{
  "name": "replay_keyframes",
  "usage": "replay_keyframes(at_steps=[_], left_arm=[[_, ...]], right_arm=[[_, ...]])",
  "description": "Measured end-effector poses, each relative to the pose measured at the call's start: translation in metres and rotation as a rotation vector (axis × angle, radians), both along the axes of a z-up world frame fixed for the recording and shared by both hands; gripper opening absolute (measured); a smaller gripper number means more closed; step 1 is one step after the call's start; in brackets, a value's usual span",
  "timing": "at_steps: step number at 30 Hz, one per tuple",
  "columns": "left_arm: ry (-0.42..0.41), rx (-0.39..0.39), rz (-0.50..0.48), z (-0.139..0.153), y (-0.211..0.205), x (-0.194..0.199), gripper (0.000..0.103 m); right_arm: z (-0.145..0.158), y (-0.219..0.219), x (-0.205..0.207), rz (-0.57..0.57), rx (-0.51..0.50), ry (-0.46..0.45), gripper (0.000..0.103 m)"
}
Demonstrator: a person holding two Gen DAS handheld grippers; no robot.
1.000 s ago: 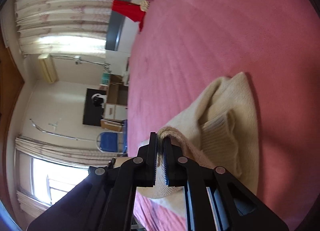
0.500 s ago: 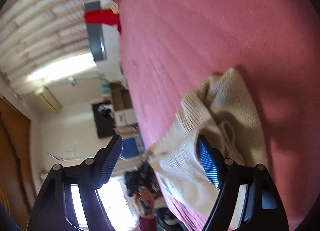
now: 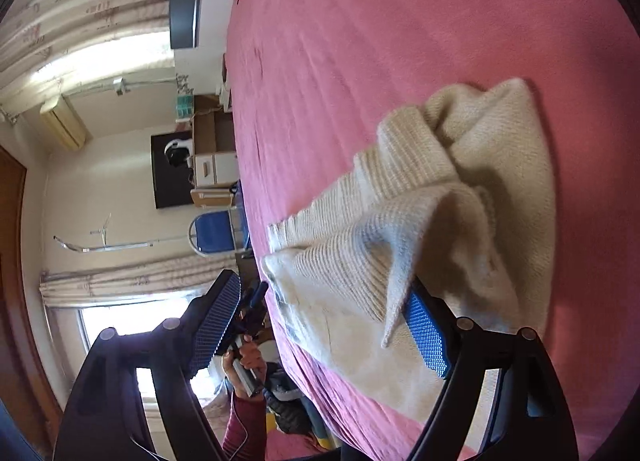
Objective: Fold clothes
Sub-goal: 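Open both grippers and release the folded edge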
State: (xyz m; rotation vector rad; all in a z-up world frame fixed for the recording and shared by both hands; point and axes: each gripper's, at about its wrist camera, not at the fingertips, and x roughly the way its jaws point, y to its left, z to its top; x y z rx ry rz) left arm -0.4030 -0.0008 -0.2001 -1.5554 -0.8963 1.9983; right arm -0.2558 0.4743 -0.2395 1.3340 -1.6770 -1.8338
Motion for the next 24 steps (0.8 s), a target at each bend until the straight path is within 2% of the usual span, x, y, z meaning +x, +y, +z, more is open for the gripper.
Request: replay_keyframes(at_steps=[6, 10, 13, 18, 22, 24], left_arm=[[0.001, -0.054, -0.004, -0.005, 0.009, -0.005, 0.017], [0.062, -0.028, -0.004, 0.012, -0.001, -0.004, 0.018], [0.088, -0.056, -0.03, 0.019, 0.001, -0.01, 0.018], [0.054, -0.131, -0.098, 0.005, 0.021, -0.016, 0.019], [0.06, -0.095, -0.14, 0.0, 0.027, -0.016, 0.019], [0.054, -0.033, -0.176, -0.001, 0.03, -0.016, 0.019]], right_arm=[[0.005, -0.007, -0.007, 0.02, -0.005, 0.045, 0.083], [0.005, -0.002, -0.007, 0.002, 0.022, 0.044, 0.083], [0.004, 0.004, -0.006, -0.019, 0.055, 0.035, 0.083], [-0.002, -0.002, -0.009, -0.001, 0.068, 0.017, 0.083], [-0.003, -0.011, -0.014, 0.042, 0.097, 0.011, 0.083], [-0.002, -0.015, -0.017, 0.064, 0.076, 0.027, 0.083]])
